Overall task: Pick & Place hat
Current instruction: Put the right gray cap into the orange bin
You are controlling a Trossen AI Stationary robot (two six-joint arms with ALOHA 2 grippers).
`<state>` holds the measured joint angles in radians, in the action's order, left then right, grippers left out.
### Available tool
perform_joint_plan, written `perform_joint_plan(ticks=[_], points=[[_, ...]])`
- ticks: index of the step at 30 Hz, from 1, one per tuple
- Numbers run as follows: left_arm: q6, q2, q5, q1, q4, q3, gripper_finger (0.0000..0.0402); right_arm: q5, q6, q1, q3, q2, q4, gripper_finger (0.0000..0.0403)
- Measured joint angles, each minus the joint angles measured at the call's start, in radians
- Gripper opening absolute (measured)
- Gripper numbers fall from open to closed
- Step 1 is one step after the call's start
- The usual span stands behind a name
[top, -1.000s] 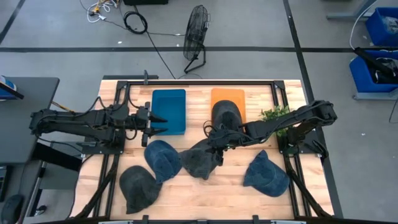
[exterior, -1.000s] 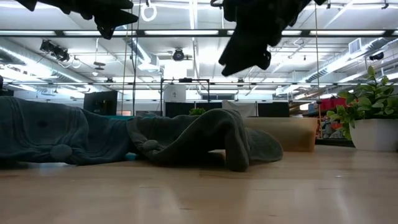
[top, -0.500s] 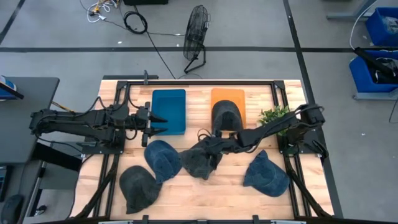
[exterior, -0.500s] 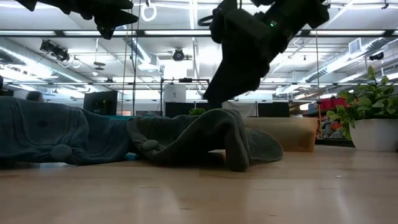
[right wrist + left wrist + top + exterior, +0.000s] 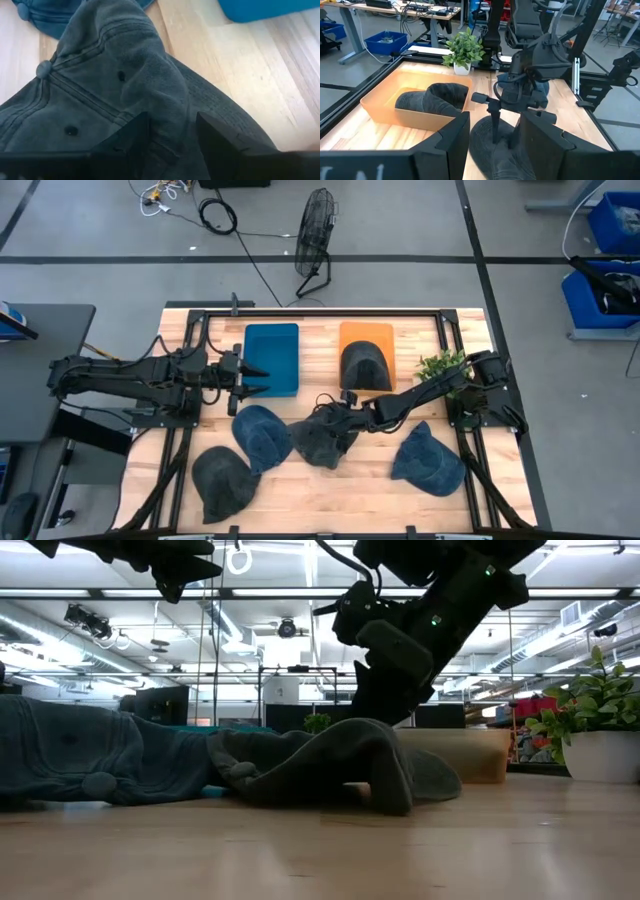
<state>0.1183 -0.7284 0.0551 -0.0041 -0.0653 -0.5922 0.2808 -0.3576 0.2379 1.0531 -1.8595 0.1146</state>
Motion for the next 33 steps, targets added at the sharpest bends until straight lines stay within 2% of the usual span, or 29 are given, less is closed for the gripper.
perform_joint_plan(ticks=[5,13,16,19,24,27,29,33], points=[[-0.002,0.0,0.0,0.0,0.0,0.0,0.0179,0.002,-0.004,-0.001,0.0,0.0,0.001,0.0131],[-0.002,0.0,0.0,0.0,0.0,0.0,0.0179,-0.005,-0.003,-0.023,0.0,0.005,0.041,0.0018],[-0.002,0.0,0.0,0.0,0.0,0.0,0.0179,-0.039,0.005,-0.024,0.001,0.022,0.047,0.0013],[-0.002,0.0,0.0,0.0,-0.001,0.0,0.0179,-0.118,0.018,-0.023,0.03,0.066,0.089,0.0012],[-0.002,0.0,0.0,0.0,-0.001,0.0,0.0179,-0.143,0.092,-0.017,0.124,0.202,0.279,0.0005],[-0.001,0.0,0.0,0.0,-0.001,0.0,0.0179,-0.115,0.167,-0.017,0.192,0.283,0.466,0.0005],[-0.001,0.001,0.0,0.0,-0.001,0.0,0.0179,-0.059,0.264,-0.017,0.233,0.34,0.585,0.0005],[-0.001,0.001,0.0,0.0,-0.002,0.0,0.0179,0.084,0.605,-0.027,0.262,0.435,0.801,0.0005]])
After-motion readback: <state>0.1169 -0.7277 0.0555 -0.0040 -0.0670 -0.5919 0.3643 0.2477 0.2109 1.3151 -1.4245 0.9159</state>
